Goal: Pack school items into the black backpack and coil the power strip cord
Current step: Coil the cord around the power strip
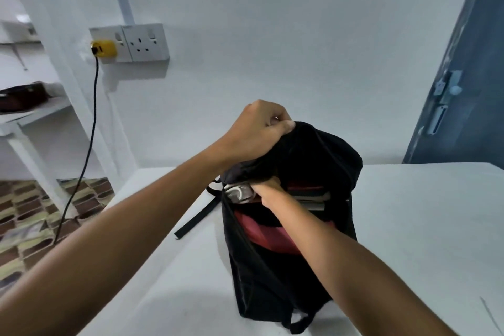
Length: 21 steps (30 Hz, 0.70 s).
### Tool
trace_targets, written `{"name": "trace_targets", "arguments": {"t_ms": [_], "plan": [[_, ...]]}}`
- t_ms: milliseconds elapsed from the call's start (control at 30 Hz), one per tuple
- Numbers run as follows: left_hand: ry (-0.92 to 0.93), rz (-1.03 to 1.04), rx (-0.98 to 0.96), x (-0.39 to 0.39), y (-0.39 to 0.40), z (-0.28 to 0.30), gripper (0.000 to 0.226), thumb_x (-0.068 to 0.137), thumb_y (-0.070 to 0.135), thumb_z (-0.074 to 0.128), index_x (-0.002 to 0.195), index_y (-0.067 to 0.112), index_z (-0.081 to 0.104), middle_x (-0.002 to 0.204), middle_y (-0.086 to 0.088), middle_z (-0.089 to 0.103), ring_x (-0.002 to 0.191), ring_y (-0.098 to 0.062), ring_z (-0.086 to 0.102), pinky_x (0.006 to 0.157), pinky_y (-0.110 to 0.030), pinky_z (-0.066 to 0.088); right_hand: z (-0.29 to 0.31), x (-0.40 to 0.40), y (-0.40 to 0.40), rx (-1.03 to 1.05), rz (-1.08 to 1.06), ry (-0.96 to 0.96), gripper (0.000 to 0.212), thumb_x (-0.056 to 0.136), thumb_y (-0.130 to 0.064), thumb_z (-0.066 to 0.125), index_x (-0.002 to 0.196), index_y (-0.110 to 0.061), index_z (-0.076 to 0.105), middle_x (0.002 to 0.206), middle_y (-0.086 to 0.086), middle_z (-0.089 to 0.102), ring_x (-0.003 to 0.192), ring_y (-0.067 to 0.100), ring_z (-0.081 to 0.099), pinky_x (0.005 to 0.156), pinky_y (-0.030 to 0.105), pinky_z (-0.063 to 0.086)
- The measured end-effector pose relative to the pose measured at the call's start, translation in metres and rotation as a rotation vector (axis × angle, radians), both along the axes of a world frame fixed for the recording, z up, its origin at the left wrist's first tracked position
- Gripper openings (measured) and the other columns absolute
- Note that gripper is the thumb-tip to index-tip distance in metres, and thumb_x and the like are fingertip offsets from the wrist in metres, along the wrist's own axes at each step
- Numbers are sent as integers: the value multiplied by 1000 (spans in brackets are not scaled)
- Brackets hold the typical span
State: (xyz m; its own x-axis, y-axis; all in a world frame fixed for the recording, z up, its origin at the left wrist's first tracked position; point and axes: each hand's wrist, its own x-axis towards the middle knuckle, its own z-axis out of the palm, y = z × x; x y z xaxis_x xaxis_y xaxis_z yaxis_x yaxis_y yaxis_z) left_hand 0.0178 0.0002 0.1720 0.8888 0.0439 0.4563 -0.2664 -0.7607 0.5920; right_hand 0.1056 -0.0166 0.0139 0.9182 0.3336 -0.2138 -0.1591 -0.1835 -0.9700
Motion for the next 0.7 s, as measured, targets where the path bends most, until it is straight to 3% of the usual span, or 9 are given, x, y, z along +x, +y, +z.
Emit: {"name": "trace_targets", "arguments": {"t_ms": [67, 233, 367, 500, 600, 667, 700], "plan": [[22, -6, -15, -2, -1, 0, 18, 91, 13, 61, 74, 11, 65, 35, 18, 44, 38, 2, 41, 48, -11, 30, -10, 1, 8, -40, -16, -61, 63, 86, -16, 64, 142, -10, 36, 143, 10, 44, 127, 25, 48, 104, 33, 42], [49, -8, -96, -4, 9, -3, 20, 91, 14, 61, 72, 11, 66, 40, 13, 41, 43, -1, 36, 56, -20, 35, -17, -4, 7, -644, -22, -478, 43, 96, -31, 46, 134, -11, 51, 137, 13, 52, 126, 31, 49, 100, 35, 40], [86, -30, -166, -11, 17, -17, 20, 92, 14, 61, 74, 6, 66, 57, -6, 45, 58, -15, 39, 61, -26, 34, -20, -9, -8, -870, 226, -627, 46, 99, -36, 36, 142, -19, 42, 148, 9, 41, 136, 30, 36, 110, 38, 30], [130, -126, -195, -26, 19, -41, 21, 93, 12, 60, 72, 10, 64, 59, -8, 40, 58, -18, 34, 55, -21, 31, 6, -52, -43, -1107, 509, -668, 39, 99, -30, 39, 132, -13, 51, 139, 13, 50, 126, 34, 47, 100, 39, 39], [191, -233, -213, -37, 20, -62, 21, 91, 15, 61, 71, 15, 63, 56, -7, 41, 55, -20, 33, 53, -22, 29, 46, -95, -90, -885, 850, -604, 41, 95, -26, 51, 133, -10, 51, 137, 12, 52, 125, 27, 50, 95, 28, 40], [256, -289, -171, -45, 19, -75, 20, 91, 10, 62, 72, 13, 65, 54, 0, 49, 51, -10, 39, 52, -18, 31, 75, -110, -120, -608, 1234, -295, 42, 94, -15, 57, 136, -11, 52, 135, 12, 56, 124, 21, 53, 99, 25, 40], [290, -319, -143, -48, 18, -81, 24, 91, 6, 62, 70, 17, 66, 55, 9, 54, 50, -3, 43, 54, -13, 33, 87, -110, -135, -440, 1336, -135, 41, 94, -7, 56, 134, -7, 52, 133, 17, 57, 122, 26, 55, 100, 30, 44]]}}
